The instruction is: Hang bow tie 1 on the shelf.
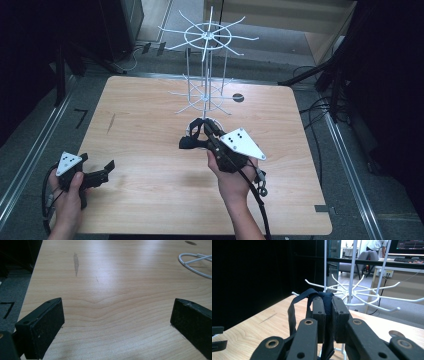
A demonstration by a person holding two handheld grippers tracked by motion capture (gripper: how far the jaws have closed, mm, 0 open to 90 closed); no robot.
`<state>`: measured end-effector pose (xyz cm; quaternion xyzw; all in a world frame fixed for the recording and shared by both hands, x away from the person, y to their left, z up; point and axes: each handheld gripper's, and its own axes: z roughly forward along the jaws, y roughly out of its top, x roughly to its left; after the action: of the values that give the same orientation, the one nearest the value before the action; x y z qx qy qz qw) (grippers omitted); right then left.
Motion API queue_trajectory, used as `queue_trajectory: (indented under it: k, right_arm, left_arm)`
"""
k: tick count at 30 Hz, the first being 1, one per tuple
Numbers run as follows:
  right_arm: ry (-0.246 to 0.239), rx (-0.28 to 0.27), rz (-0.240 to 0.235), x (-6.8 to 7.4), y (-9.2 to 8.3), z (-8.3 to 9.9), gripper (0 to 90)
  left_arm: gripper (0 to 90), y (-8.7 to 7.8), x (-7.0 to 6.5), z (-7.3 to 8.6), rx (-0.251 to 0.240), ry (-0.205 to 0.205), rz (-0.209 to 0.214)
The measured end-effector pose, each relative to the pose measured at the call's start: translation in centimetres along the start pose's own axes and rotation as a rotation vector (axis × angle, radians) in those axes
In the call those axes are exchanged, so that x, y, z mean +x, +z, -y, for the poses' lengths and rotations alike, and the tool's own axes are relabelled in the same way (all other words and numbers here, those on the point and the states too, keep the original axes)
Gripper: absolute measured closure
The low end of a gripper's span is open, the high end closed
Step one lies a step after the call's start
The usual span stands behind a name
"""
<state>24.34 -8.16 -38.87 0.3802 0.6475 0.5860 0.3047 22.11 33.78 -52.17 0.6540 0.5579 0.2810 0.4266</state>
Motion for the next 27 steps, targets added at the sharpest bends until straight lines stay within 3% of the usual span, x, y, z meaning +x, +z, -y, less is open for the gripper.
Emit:
queue_trajectory:
  k: [27]
  right_arm:
    - [-0.006, 0.018, 0.007, -0.1, 1.8, -1.2, 84.2]
  left_arm:
    - [0.0, 0.1, 0.2, 0.0, 0.006, -0.014, 0.0]
